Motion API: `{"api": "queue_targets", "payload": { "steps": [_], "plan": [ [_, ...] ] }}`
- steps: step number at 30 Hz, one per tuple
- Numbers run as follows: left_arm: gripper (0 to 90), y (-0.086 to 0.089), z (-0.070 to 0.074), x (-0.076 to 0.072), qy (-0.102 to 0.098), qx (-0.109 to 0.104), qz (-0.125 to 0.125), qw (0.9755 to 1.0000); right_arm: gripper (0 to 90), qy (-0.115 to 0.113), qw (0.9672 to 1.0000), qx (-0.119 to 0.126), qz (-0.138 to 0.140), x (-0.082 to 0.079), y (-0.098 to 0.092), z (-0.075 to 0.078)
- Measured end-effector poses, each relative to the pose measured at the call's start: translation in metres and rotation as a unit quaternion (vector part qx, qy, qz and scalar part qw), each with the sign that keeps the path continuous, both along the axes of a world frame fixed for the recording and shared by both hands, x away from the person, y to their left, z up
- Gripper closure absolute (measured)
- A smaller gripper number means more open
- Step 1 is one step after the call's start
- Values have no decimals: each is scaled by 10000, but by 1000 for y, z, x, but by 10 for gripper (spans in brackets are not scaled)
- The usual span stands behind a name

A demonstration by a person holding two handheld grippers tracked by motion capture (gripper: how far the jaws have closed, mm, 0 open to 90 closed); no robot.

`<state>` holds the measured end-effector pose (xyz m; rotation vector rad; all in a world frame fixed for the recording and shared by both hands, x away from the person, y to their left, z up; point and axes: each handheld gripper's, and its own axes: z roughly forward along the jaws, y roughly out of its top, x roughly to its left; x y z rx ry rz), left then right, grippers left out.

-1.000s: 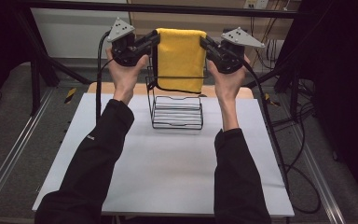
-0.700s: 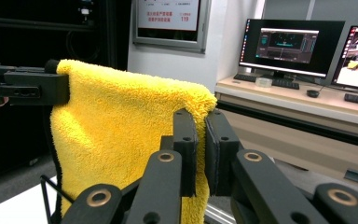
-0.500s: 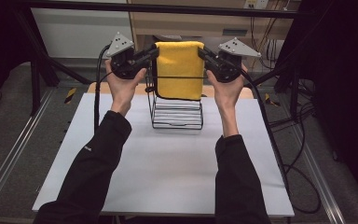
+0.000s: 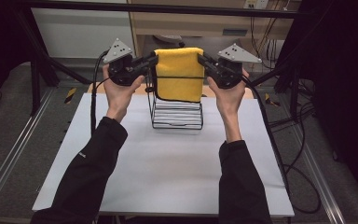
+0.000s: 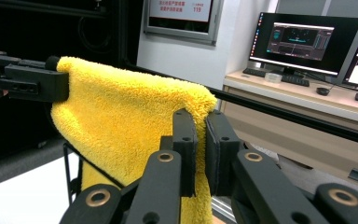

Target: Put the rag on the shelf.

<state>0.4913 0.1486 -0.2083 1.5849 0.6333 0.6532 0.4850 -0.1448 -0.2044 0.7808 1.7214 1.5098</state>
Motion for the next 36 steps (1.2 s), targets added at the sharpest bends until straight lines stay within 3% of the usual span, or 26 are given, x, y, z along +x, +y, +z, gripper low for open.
{"api": "queue_targets", "payload": {
  "steps": [18, 36],
  "plan": [
    [779, 1, -8, -17, 303, 212, -138, 9992, 839, 299, 9990, -272, 176, -21, -3, -5],
    [770, 0, -34, -28, 537, 532, -238, 9969, 835, 659, 9956, -584, 319, -32, -3, -26]
  ]
}}
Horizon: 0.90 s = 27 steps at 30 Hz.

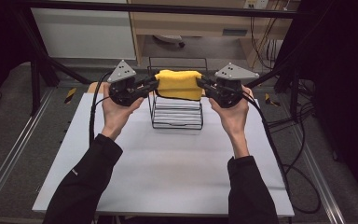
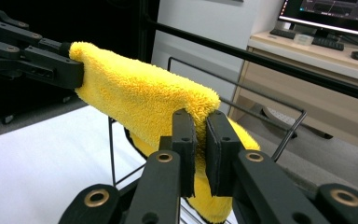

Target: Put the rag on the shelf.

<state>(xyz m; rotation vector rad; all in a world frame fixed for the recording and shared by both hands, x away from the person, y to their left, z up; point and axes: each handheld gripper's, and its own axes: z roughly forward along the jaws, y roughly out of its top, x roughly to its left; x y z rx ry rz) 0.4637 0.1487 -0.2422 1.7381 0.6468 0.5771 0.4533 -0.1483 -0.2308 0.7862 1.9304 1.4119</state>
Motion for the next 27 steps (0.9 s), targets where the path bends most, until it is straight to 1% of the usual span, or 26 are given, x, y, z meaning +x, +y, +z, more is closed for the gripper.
{"api": "queue_targets", "payload": {
  "steps": [7, 11, 12, 13, 14, 15, 17, 19, 21, 22, 24, 25, 26, 27],
  "plan": [
    [761, -3, -11, 3, 92, 131, -3, 9999, 834, 103, 9999, -70, -10, 4, 0, -15],
    [732, -2, -14, 3, 207, 45, -79, 9997, 834, 133, 9999, -65, -12, 5, 0, -22],
    [723, -1, -13, 2, 211, 27, -111, 9997, 834, 128, 9999, -47, -14, 5, 0, -23],
    [708, 0, -12, 2, 226, -34, -149, 9996, 834, 116, 9999, -41, -5, 5, -1, -24],
    [687, 2, -10, 1, 274, -101, -176, 9994, 834, 115, 9999, -36, -7, 5, -1, -25],
    [679, 3, -6, 0, 288, -121, -201, 9993, 834, 106, 9999, -49, -6, 5, -1, -26],
    [661, 4, 0, -1, 260, -110, -188, 9994, 834, 81, 10000, -54, -2, 4, 0, -26],
    [654, 5, 6, -1, 252, -145, -213, 9994, 834, 71, 10000, -32, 2, 4, 0, -26],
    [647, 5, 10, -1, 224, -234, -238, 9992, 834, 49, 10000, -61, -13, 4, 0, -26],
    [647, 6, 12, -1, 230, -291, -259, 9990, 833, 47, 10000, -85, -9, 3, 0, -26],
    [651, 7, 15, -1, 215, -367, -207, 9989, 833, 43, 9999, -124, -17, 3, 0, -27],
    [660, 7, 15, 0, 240, -390, -205, 9987, 833, 45, 9999, -134, -16, 3, 1, -27],
    [675, 7, 15, 0, 275, -392, -203, 9986, 832, 42, 9999, -152, -9, 3, 1, -27],
    [691, 6, 14, 2, 317, -350, -186, 9987, 832, 38, 9998, -178, -14, 3, 2, -28]
  ]
}}
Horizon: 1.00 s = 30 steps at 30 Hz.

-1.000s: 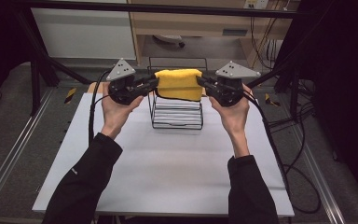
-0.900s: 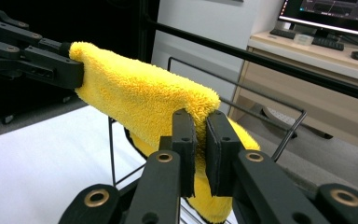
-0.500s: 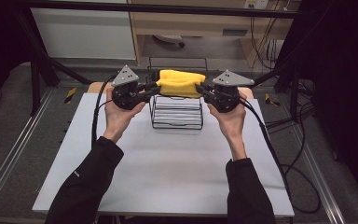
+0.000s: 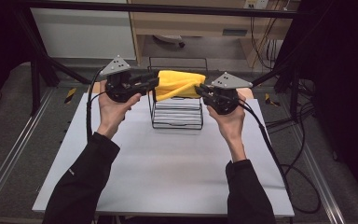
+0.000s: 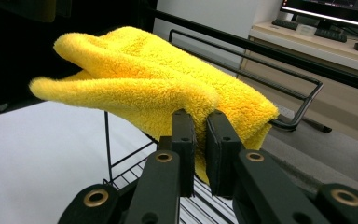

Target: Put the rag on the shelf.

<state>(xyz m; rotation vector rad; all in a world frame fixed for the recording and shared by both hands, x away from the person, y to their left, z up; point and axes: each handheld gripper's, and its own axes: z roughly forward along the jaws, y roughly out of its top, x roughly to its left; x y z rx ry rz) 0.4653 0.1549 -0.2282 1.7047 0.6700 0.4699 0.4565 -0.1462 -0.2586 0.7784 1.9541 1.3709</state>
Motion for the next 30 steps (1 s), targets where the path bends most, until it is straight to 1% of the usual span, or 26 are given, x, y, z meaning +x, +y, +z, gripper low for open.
{"api": "queue_targets", "payload": {
  "steps": [2, 5, 8, 10, 13, 18, 21, 22, 24, 25, 27, 28, 30],
  "plan": [
    [747, -4, -4, 3, 138, 127, -37, 9998, 830, -11, 10000, -15, -4, 0, 1, -1],
    [794, -12, -13, 6, 233, 324, -26, 9992, 825, -8, 10000, -20, 9, -1, 1, -1],
    [838, -18, -21, 7, 264, 586, 11, 9979, 801, 8, 9999, -103, 26, -2, 1, -1],
    [869, -20, -25, 9, 305, 703, 23, 9971, 777, 37, 9999, -153, 46, -3, 1, -2],
    [889, -22, -31, 11, 342, 726, 53, 9968, 739, 71, 9998, -145, 91, -5, 1, -1],
    [897, -21, -35, 14, 330, 728, 82, 9968, 677, 95, 9998, -90, 144, -9, 1, 1],
    [899, -21, -37, 16, 334, 740, 96, 9967, 592, 86, 9998, 85, 172, -10, -1, 5],
    [899, -22, -38, 16, 344, 752, 96, 9965, 590, 47, 9997, 146, 166, -10, -2, 6],
    [899, -23, -40, 17, 367, 802, 108, 9960, 579, 42, 9996, 245, 164, -10, -3, 9],
    [899, -23, -41, 17, 379, 827, 104, 9958, 585, 32, 9995, 262, 163, -10, -3, 10],
    [899, -24, -44, 18, 409, 871, 115, 9953, 636, 81, 9993, 311, 206, -8, -2, 12],
    [899, -25, -46, 19, 430, 897, 123, 9950, 684, 164, 9991, 338, 217, -8, -1, 11],
    [899, -26, -49, 21, 469, 916, 124, 9946, 779, 364, 9986, 278, 246, -5, 2, 6]
  ]
}}
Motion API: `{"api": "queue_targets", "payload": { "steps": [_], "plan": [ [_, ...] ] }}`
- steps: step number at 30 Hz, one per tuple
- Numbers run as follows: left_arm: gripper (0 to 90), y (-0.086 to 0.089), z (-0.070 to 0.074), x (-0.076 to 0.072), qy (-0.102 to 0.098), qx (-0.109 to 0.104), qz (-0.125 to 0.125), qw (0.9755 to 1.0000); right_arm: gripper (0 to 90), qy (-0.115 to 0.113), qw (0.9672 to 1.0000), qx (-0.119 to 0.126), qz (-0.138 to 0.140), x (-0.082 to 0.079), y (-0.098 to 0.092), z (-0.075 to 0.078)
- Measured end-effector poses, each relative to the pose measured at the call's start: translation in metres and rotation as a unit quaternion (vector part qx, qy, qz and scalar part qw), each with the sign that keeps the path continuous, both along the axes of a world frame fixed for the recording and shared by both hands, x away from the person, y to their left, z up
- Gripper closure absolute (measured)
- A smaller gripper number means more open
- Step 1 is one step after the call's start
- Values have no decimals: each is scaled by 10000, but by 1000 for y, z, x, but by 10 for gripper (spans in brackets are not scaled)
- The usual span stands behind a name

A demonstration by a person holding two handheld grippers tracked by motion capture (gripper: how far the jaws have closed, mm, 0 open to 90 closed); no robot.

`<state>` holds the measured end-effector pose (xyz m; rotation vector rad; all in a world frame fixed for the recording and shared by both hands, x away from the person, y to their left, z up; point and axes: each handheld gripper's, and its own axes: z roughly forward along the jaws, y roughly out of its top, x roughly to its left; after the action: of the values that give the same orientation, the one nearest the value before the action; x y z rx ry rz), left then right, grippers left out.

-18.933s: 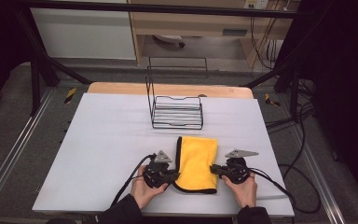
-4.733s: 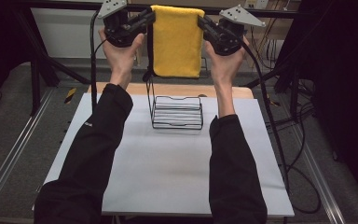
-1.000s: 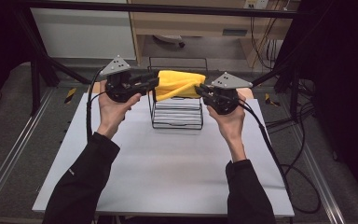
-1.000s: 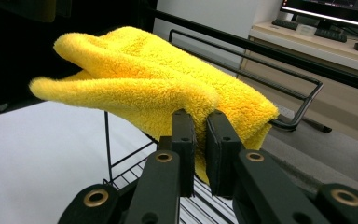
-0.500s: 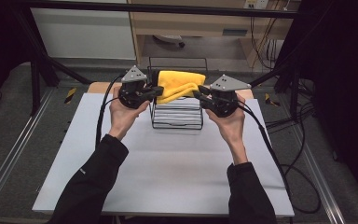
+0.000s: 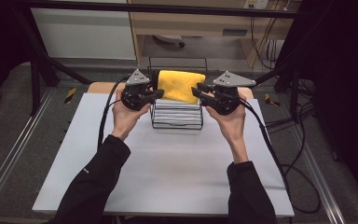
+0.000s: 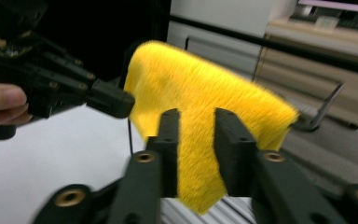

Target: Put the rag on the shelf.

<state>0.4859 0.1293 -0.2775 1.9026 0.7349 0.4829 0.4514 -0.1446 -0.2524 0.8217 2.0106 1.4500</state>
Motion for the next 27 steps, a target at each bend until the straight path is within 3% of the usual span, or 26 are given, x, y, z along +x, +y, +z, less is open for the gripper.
{"api": "queue_targets", "payload": {
  "steps": [4, 7, 12, 20, 27],
  "plan": [
    [899, -1, -4, 1, 8, 28, 13, 10000, 893, 294, 9995, -85, -29, 7, 4, -18],
    [899, -2, -7, 4, 31, 63, 58, 10000, 900, 478, 9986, -126, -199, 15, 2, -32],
    [899, -3, -11, 10, 68, 10, 132, 9999, 900, 483, 9977, -146, -449, 25, -1, -44],
    [893, 1, -10, 10, 118, -98, 48, 9999, 888, 384, 9984, -85, -398, 23, -2, -44],
    [810, 12, -4, -2, 147, -93, -58, 9998, 776, 410, 9988, 58, -267, 8, -12, -36]
  ]
}}
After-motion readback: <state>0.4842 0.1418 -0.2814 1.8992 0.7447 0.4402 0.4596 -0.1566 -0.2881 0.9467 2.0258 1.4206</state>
